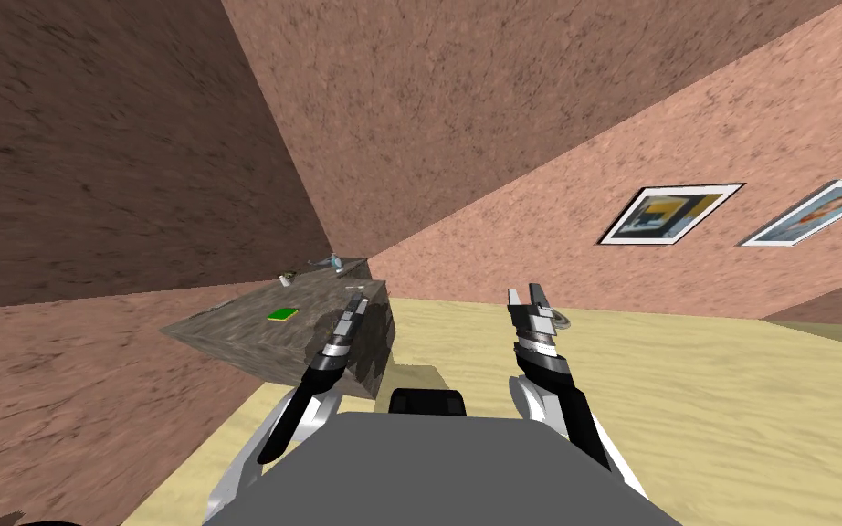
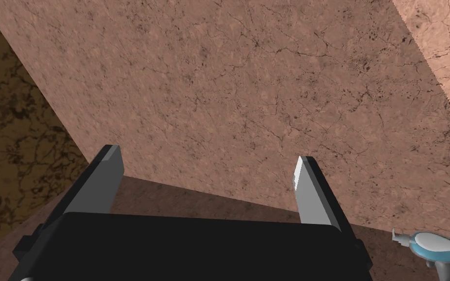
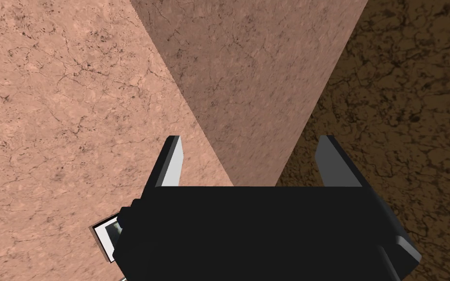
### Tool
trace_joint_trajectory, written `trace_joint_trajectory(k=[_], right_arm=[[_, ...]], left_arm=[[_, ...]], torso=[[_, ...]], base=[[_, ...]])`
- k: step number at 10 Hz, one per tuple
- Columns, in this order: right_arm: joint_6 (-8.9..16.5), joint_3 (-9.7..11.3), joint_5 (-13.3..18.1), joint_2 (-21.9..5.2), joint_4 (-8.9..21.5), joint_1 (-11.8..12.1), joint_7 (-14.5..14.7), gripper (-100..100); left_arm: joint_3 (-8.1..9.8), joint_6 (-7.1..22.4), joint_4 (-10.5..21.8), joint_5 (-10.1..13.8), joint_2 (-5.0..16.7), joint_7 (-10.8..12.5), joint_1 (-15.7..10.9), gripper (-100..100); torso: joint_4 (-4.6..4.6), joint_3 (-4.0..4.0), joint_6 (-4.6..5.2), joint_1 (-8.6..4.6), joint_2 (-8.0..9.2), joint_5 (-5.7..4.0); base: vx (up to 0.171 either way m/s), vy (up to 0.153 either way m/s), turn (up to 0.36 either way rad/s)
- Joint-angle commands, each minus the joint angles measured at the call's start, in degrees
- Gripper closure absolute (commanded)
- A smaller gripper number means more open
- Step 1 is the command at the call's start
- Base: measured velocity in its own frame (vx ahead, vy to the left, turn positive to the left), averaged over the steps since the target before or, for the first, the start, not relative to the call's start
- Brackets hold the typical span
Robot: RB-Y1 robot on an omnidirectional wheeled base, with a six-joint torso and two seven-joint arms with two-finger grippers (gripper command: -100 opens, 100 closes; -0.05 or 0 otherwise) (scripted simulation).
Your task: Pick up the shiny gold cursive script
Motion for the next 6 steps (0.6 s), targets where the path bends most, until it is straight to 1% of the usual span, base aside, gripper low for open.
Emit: trace_joint_trajectory(k=[1, 2, 3, 4, 5, 6], right_arm=[[0.00, 0.00, 0.00, 0.00, 0.00, 0.00, 0.00, 0], [0.00, 0.01, 0.00, 0.00, 0.00, 0.00, 0.00, 0], [0.00, 0.00, 0.00, 0.00, 0.00, 0.00, 0.00, 0], [0.00, 0.01, 0.00, 0.00, 0.00, -0.01, 0.00, 0], [0.00, 0.00, 0.00, 0.00, 0.00, 0.00, 0.00, 0], [0.00, 0.01, 0.00, 0.00, 0.00, -0.01, 0.00, 0]], left_arm=[[0.37, 0.34, 1.51, 0.40, 2.86, 0.46, 0.70, -100], [0.37, 0.34, 1.51, 0.40, 3.85, 0.46, 0.70, -100], [0.62, 0.55, 3.02, 0.74, 5.93, 0.82, 1.31, -100], [0.62, 0.55, 3.02, 0.74, 6.86, 0.82, 1.31, -100], [0.84, 0.79, 4.54, 1.08, 8.80, 1.18, 1.99, -100], [0.84, 0.79, 4.54, 1.08, 9.87, 1.18, 1.99, -100]], torso=[[0.00, 0.00, 0.00, 0.00, 0.00, 0.00], [0.00, 0.00, 0.02, -0.08, 0.00, -0.01], [0.01, 0.02, 0.01, -0.02, 0.03, -0.01], [0.00, 0.00, 0.03, -0.04, -0.01, 0.00], [0.01, 0.02, -0.01, 0.01, 0.03, 0.00], [0.01, 0.04, 0.02, -0.07, 0.06, -0.01]], base=[[0.039, -0.116, -0.103], [0.031, -0.095, -0.071], [0.048, -0.103, -0.184], [0.033, -0.086, -0.053], [0.027, -0.114, -0.138], [0.034, -0.084, -0.059]])
